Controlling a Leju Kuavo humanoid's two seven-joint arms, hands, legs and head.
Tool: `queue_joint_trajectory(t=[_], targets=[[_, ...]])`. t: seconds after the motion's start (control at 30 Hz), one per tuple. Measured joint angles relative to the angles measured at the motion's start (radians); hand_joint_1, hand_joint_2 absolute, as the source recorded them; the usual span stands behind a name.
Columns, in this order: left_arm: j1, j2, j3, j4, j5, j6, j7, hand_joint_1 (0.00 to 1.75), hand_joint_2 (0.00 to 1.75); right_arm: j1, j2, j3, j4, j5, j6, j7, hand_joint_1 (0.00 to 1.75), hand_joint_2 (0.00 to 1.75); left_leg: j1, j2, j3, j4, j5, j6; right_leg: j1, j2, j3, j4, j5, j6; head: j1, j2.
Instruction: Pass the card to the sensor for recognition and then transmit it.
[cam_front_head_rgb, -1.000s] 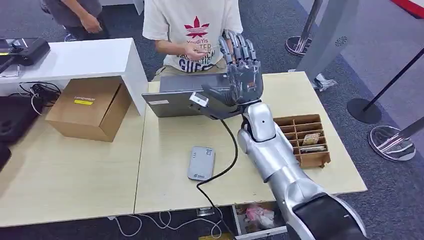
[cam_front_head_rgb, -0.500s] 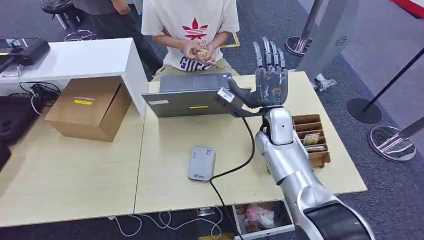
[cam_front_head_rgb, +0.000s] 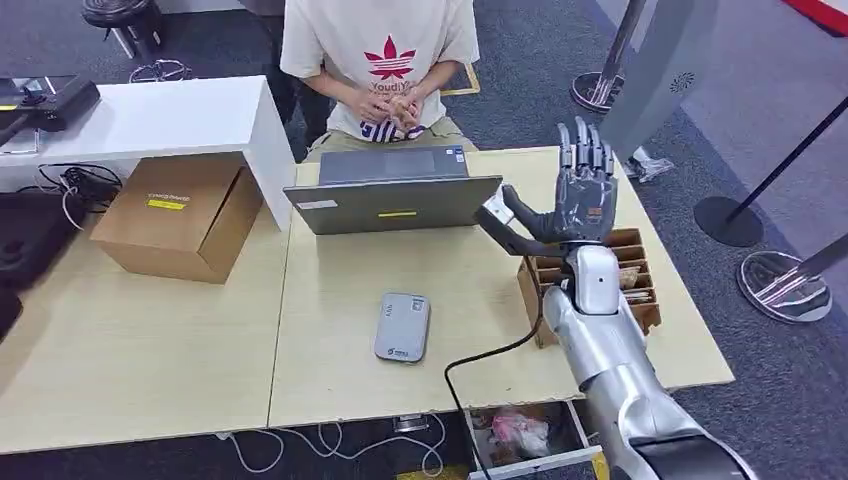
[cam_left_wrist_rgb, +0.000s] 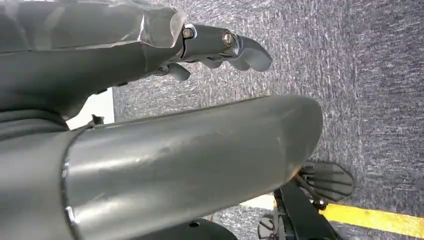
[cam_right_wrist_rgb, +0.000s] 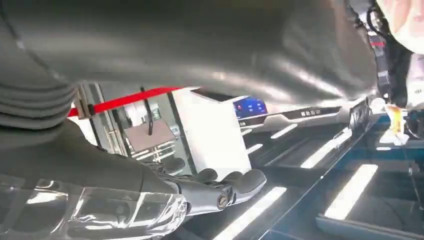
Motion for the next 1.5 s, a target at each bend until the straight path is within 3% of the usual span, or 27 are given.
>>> queue_joint_trajectory(t=[0.17, 0.2, 1.03, 1.33, 1.5], targets=[[0.000, -0.001, 0.001, 0.000, -0.002, 0.000, -0.002, 0.00, 0.00, 0.012, -0.011, -0.027, 0.014, -0.003, 0.000, 0.003, 0.00, 0.00, 0.000, 0.000, 0.000, 0.000, 0.000, 0.000, 0.000, 0.000, 0.000, 0.000, 0.000, 0.000, 0.000, 0.000], [0.000, -0.001, 0.001, 0.000, -0.003, 0.000, -0.002, 0.00, 0.00, 0.016, -0.013, -0.033, 0.015, -0.004, 0.000, 0.000, 0.00, 1.75, 0.000, 0.000, 0.000, 0.000, 0.000, 0.000, 0.000, 0.000, 0.000, 0.000, 0.000, 0.000, 0.000, 0.000], [0.003, -0.006, 0.005, 0.000, -0.002, -0.009, -0.002, 0.00, 0.00, 0.110, -0.074, -0.097, 0.021, 0.037, 0.000, 0.012, 0.00, 1.75, 0.000, 0.000, -0.001, 0.000, 0.000, 0.000, 0.000, 0.000, 0.000, 0.000, 0.000, 0.000, 0.000, 0.000], [0.006, -0.007, 0.009, 0.000, -0.002, -0.012, -0.005, 0.00, 0.00, 0.149, -0.084, -0.158, -0.047, -0.109, -0.001, -0.113, 0.00, 1.75, 0.000, 0.000, -0.001, 0.000, 0.000, 0.000, 0.000, 0.000, -0.001, 0.000, 0.000, 0.000, 0.000, 0.000], [0.007, -0.008, 0.014, 0.000, -0.001, -0.016, -0.010, 0.00, 0.00, 0.149, -0.084, -0.174, -0.053, -0.153, -0.001, -0.135, 0.00, 1.75, 0.000, 0.000, -0.001, 0.000, 0.000, 0.000, 0.000, 0.000, -0.001, 0.000, 0.000, 0.000, 0.000, 0.000]])
